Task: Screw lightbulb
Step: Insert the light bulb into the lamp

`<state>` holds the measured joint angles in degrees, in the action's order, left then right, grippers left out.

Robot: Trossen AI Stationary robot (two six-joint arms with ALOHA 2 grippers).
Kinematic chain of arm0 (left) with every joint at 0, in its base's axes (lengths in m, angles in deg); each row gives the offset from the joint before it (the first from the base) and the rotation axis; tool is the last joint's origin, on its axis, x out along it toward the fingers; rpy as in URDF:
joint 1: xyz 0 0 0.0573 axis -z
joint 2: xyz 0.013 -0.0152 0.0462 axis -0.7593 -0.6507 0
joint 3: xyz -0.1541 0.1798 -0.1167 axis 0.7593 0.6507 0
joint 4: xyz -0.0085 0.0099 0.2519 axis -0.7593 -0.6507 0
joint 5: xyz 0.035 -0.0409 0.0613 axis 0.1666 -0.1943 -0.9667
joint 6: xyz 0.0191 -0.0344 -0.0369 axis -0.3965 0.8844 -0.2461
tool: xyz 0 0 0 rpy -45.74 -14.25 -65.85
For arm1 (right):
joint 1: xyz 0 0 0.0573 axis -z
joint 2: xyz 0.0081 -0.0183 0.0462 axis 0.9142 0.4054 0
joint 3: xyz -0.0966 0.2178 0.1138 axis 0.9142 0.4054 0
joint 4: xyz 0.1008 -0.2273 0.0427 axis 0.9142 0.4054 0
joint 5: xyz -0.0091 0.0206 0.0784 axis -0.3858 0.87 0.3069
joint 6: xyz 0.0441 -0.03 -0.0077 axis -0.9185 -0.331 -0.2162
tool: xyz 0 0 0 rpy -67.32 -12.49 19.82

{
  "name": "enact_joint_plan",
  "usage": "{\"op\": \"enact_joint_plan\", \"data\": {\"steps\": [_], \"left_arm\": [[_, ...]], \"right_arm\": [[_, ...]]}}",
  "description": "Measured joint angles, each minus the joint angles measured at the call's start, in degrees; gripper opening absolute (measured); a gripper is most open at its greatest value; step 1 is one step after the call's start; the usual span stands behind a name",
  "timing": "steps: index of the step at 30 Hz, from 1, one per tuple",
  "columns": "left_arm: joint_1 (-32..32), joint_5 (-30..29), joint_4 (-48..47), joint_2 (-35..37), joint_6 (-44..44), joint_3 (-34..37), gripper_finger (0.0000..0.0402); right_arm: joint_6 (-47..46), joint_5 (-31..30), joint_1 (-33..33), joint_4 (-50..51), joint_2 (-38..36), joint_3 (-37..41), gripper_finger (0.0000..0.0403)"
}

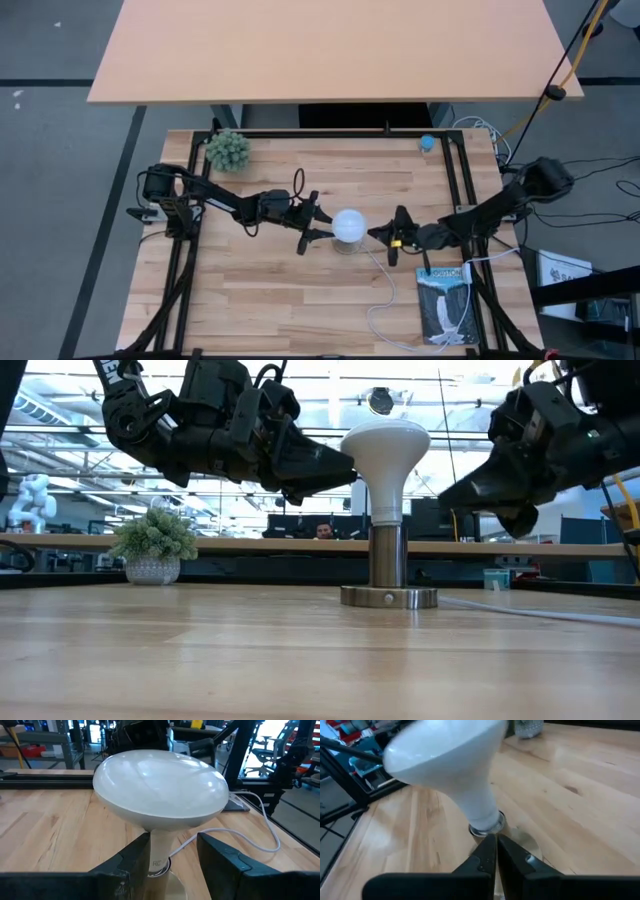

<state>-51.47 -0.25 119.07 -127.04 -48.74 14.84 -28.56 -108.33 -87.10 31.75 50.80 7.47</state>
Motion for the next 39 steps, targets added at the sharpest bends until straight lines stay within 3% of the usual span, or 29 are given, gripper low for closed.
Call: {"op": "enact_joint_plan", "data": {"steps": [12, 39], "left_arm": [[-0.2, -0.5, -0.3, 0.0, 0.0, 0.0, 0.0165], [-0.2, -2.9, -3.9, 0.0, 1.5, 0.0, 0.0165]], "right_arm": [[2.4, 0.0, 0.1, 0.1, 5.5, -4.0, 0.0007], [8.8, 0.0, 3.4, -1.0, 5.7, -4.3, 0.0006]]}}
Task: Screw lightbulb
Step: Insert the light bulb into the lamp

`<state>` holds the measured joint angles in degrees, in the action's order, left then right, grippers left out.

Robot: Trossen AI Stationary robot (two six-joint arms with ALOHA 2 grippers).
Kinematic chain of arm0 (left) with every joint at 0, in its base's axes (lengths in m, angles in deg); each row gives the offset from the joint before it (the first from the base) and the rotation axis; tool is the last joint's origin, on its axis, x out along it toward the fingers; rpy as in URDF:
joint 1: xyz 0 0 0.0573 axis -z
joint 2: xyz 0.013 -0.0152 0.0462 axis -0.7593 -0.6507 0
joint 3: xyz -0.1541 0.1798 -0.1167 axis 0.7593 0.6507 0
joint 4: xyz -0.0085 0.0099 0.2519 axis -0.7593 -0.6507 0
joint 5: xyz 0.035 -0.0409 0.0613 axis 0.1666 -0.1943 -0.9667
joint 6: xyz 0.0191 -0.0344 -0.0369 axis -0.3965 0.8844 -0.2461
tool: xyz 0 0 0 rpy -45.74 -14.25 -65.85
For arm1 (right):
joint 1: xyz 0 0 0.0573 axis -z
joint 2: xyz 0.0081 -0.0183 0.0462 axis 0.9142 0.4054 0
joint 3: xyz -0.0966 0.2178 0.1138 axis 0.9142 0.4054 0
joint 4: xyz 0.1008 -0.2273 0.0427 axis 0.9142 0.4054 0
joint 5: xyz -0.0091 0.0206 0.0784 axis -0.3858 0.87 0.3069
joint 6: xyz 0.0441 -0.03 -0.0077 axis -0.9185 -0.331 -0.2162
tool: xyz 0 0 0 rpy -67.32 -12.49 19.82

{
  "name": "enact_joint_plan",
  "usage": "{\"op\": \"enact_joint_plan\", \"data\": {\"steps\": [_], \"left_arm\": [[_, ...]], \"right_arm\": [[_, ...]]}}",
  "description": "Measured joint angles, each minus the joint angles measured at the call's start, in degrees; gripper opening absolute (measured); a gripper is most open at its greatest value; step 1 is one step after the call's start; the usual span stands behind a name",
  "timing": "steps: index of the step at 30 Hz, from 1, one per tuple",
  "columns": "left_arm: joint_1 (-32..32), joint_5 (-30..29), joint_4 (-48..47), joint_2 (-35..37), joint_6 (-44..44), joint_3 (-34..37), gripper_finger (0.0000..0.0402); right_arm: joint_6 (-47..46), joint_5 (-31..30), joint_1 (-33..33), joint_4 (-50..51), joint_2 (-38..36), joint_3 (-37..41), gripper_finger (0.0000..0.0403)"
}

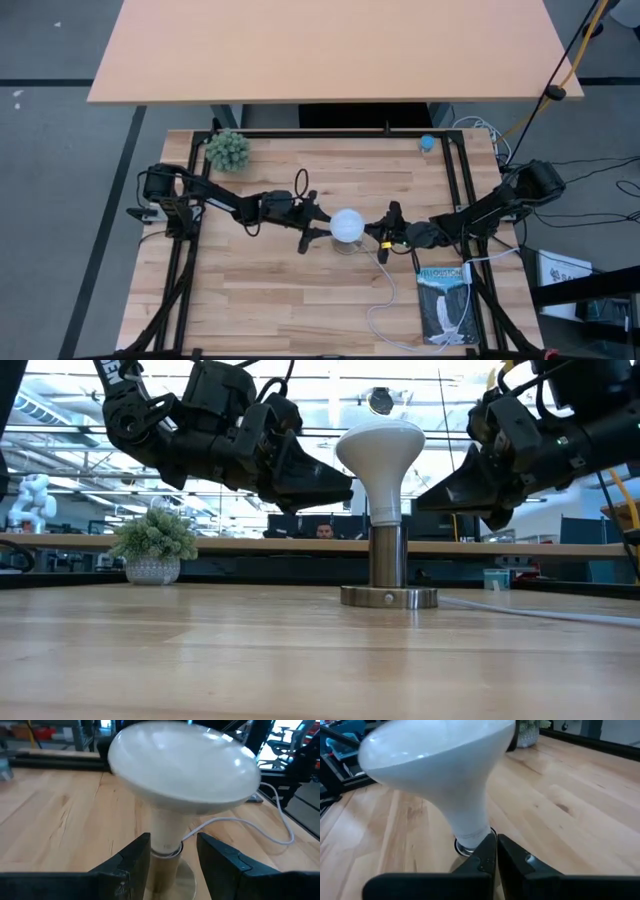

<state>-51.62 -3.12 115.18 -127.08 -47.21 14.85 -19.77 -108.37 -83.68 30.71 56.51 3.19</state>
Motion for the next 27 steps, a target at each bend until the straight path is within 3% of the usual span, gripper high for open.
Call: {"op": "enact_joint_plan", "data": {"steps": [9, 18, 27], "left_arm": [[2.1, -1.9, -3.5, 0.0, 1.5, 0.0, 0.0151], [4.0, -2.7, -4.2, 0.0, -1.3, 0.0, 0.001], [4.4, -2.3, -2.7, -1.6, -1.4, 0.0, 0.0002]], "right_arm": [[0.8, 0.1, 0.7, -0.8, 0.0, -0.1, 0.0006], [1.5, 0.1, 0.8, -1.1, 0.0, -0.1, 0.0006], [3.2, 0.1, 2.7, -0.7, 0.0, -0.1, 0.0006]]}}
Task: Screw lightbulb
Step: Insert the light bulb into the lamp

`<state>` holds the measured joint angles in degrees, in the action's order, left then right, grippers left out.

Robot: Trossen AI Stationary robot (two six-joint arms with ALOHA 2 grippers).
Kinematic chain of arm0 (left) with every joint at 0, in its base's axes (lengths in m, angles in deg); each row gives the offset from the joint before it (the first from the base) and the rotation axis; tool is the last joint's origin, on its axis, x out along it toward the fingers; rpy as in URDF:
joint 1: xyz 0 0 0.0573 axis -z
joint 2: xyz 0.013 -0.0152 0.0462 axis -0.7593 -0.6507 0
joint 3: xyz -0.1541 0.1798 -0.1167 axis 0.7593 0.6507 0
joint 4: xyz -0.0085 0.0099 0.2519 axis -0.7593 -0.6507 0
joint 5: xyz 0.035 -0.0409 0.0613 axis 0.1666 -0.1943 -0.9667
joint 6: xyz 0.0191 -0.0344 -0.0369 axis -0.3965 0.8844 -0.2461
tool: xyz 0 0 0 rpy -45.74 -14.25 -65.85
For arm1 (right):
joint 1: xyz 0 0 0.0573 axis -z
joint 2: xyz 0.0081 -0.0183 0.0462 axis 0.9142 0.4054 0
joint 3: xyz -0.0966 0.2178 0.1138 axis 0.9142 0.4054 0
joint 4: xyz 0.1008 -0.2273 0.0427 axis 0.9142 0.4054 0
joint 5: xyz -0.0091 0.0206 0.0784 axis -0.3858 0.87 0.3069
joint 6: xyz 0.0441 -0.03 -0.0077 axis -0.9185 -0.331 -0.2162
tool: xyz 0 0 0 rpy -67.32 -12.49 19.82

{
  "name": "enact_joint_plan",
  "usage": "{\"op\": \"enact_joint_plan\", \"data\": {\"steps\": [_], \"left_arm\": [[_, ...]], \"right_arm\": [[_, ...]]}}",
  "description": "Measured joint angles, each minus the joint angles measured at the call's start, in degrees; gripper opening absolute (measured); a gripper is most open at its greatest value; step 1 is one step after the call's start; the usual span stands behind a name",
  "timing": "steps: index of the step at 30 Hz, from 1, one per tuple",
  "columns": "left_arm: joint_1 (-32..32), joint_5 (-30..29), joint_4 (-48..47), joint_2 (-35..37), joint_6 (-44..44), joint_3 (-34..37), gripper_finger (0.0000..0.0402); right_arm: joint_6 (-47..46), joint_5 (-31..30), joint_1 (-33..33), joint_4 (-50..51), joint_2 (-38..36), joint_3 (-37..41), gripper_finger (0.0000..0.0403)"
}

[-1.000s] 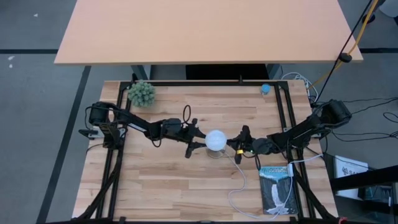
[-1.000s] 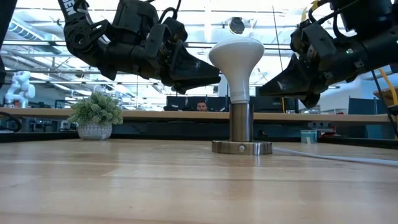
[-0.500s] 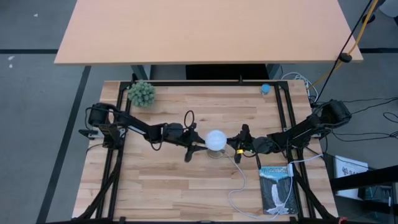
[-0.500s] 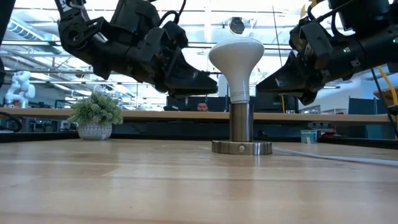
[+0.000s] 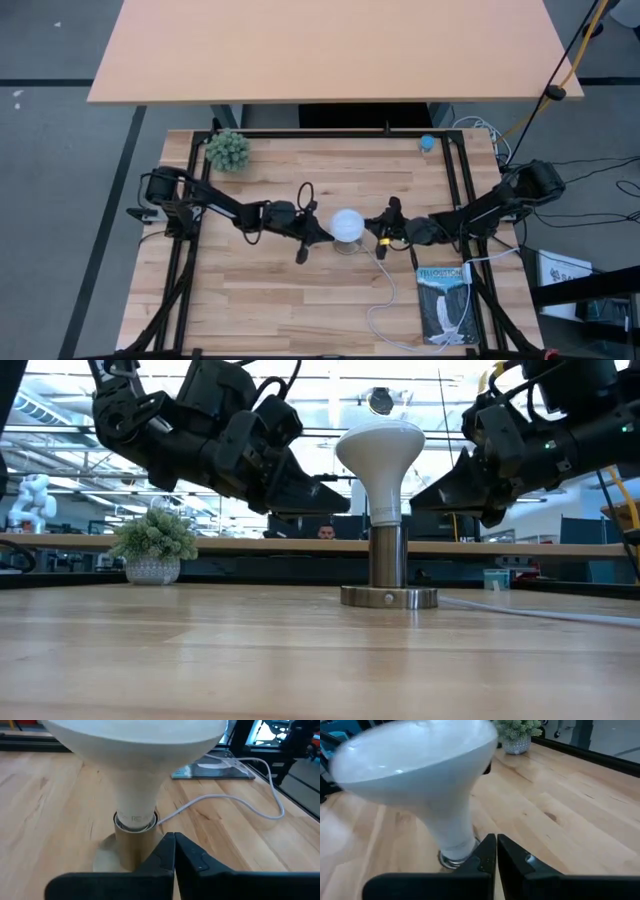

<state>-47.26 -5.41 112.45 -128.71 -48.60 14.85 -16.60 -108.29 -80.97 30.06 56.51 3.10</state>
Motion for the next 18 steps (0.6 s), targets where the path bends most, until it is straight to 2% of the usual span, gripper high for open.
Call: {"op": "enact_joint_plan", "data": {"steps": [3, 4, 8, 11, 13, 15, 18], "left_arm": [[0.4, 0.0, 2.1, -1.8, 0.2, 0.0, 0.0001], [0.5, 0.0, 2.0, -2.1, 0.2, 0.0, 0.0001], [0.5, 0.9, 2.3, -2.4, 0.2, -0.1, 0.0001], [0.5, 2.8, 3.2, -2.4, 0.1, -0.1, 0.0001], [0.5, 3.0, 3.1, -2.4, 0.1, -0.2, 0.0], [0.6, 3.0, 3.0, -2.4, 0.1, -0.2, 0.0], [0.5, 3.0, 3.0, -2.4, 0.1, -0.2, 0.0]], "right_arm": [[-1.0, 0.6, 2.9, 2.8, -0.1, 0.0, 0.0006], [-1.6, 2.8, 4.5, 4.4, -0.3, 0.0, 0.0006], [-3.0, 20.2, 13.0, 8.9, -2.0, 1.3, 0.0001], [-0.1, 26.9, 19.5, 8.8, -4.2, 3.9, 0.0], [0.9, 28.4, 23.5, 7.6, -6.1, 6.1, 0.0], [-0.1, 32.7, 26.5, 3.5, -7.4, 7.8, 0.0], [-3.5, 40.3, 25.4, -3.2, -7.8, 7.7, 0.0]]}}
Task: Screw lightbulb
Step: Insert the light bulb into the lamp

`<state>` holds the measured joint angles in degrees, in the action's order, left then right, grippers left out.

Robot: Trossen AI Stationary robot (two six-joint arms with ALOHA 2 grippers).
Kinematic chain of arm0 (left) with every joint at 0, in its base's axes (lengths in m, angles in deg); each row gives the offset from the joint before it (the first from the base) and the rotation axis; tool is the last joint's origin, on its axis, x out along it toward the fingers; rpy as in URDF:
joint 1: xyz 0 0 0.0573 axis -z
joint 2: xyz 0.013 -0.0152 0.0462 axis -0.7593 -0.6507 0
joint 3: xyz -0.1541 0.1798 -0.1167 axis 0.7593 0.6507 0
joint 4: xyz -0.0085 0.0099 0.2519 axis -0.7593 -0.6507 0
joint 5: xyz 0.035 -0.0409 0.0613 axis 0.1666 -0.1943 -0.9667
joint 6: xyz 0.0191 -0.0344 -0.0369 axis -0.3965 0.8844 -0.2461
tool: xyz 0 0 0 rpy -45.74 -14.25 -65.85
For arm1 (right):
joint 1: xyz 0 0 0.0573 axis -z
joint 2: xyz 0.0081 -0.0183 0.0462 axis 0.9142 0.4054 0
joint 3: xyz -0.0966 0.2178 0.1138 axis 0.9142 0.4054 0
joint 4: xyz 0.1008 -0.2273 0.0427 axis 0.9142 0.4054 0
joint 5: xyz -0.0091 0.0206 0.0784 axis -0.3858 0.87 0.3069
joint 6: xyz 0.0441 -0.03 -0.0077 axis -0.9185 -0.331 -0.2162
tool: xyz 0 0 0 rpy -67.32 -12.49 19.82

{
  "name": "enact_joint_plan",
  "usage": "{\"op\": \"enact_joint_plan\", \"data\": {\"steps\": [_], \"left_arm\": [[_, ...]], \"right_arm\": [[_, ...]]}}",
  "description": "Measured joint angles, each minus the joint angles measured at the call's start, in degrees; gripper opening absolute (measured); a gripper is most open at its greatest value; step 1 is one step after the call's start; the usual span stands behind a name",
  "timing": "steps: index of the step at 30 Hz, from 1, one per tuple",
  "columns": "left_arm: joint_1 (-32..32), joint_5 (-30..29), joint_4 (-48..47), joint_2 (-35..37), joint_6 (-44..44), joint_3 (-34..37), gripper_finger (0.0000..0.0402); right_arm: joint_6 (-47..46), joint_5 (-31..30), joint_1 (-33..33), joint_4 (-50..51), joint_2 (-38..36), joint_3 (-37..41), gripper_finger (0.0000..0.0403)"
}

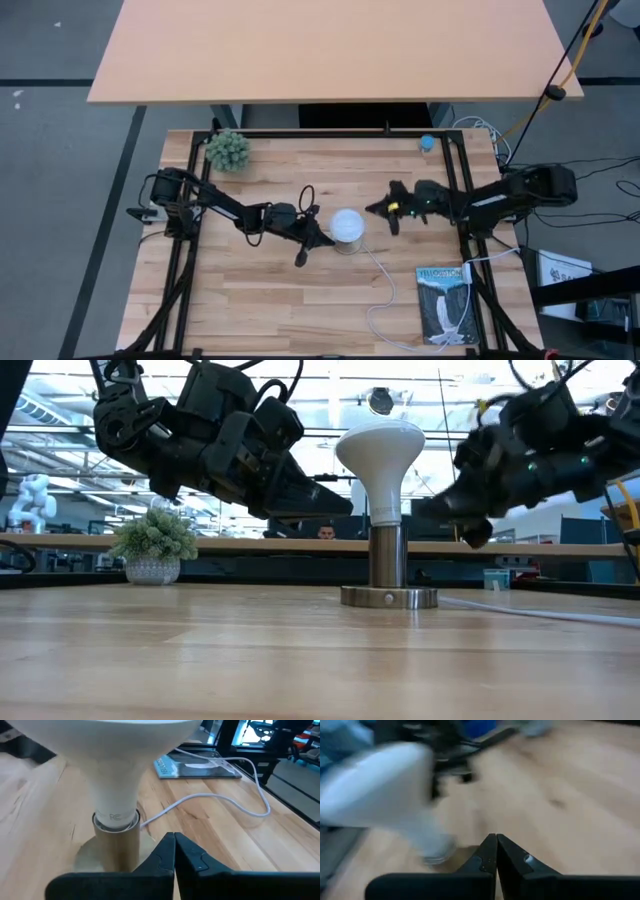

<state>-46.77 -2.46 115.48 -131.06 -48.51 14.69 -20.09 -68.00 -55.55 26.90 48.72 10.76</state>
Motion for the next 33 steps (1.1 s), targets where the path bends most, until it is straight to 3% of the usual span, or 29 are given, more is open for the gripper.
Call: {"op": "enact_joint_plan", "data": {"steps": [2, 7, 11, 17, 33], "left_arm": [[0.0, 0.0, 0.0, 0.0, 0.0, 0.0, 0.0], [-0.3, -0.1, 0.1, 0.0, -0.2, 0.0, 0.0], [-0.9, 0.1, 0.2, 0.0, 0.9, -0.7, 0.0], [-1.6, 1.0, -4.3, 0.0, -0.4, -3.8, 0.0], [-3.1, 1.0, -4.5, 0.0, 0.1, -4.0, 0.0]], "right_arm": [[-0.2, -2.2, -3.9, 1.2, 0.6, -0.5, 0.0], [0.2, -16.0, -10.7, 1.3, 1.3, -0.5, 0.0], [0.1, -16.5, -13.8, 0.2, 1.3, -2.7, 0.0], [0.1, -22.1, -16.1, 12.1, 1.3, -8.4, 0.0], [-1.8, -25.1, -19.8, 21.1, 1.3, -13.8, 0.0]]}}
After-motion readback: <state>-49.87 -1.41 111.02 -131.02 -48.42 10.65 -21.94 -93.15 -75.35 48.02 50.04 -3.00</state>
